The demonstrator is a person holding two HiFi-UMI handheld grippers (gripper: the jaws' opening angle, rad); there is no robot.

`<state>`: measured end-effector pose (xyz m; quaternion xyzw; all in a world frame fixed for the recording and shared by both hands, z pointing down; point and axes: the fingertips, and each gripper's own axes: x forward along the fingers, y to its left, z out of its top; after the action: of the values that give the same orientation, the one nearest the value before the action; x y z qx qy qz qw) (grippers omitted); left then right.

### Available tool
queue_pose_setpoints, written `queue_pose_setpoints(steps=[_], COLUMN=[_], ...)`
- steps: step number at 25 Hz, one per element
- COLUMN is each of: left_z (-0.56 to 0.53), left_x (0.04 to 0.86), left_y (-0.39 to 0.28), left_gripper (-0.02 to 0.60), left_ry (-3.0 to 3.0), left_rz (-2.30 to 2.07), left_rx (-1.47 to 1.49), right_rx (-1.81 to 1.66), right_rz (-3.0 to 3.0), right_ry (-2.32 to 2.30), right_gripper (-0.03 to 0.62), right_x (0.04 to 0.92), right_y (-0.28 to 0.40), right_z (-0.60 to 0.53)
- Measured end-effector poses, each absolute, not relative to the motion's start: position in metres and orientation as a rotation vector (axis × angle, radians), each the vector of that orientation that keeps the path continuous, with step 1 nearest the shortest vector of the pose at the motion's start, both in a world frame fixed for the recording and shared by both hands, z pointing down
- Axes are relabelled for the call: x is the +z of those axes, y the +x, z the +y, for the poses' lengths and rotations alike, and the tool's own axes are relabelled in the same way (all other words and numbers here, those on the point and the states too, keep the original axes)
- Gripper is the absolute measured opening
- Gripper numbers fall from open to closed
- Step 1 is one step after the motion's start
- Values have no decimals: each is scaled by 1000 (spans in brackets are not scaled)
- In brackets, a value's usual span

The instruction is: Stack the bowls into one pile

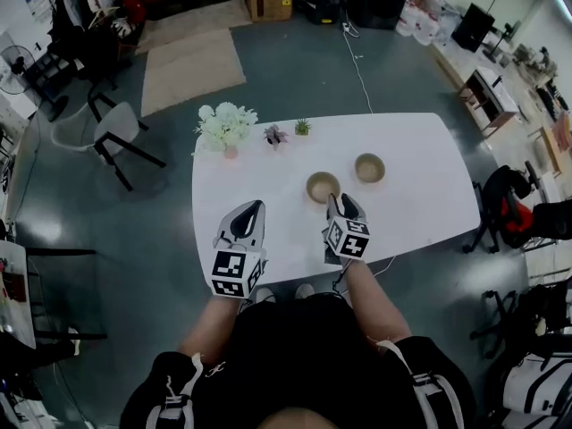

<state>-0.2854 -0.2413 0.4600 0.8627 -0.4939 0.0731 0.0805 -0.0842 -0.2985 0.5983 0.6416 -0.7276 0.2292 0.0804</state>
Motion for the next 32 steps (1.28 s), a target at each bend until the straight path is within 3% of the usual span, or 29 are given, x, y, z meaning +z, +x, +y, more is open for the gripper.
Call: queue_pose_setpoints(steps=[13, 21, 24, 32], left_z=[-257, -264, -265, -271], left_x=[469, 469, 469, 473], left_y=[-297, -293, -289, -272], left_gripper=[14, 14, 14, 14], left_ry=[2512, 2507, 2509, 2526], left_rz=[-1558, -1562, -1552, -1522], left_rx=[281, 303, 308, 303], right_rx=[1520, 1739, 1808, 1836], right_rz=[-1831, -1744, -1722, -1743], right_ry=[1993, 1948, 1970, 1948], right_gripper=[152, 120, 60, 49], right_x=[719, 742, 739, 735], right_y=[-52, -47, -42, -32], right_z=[-335, -345, -347, -350])
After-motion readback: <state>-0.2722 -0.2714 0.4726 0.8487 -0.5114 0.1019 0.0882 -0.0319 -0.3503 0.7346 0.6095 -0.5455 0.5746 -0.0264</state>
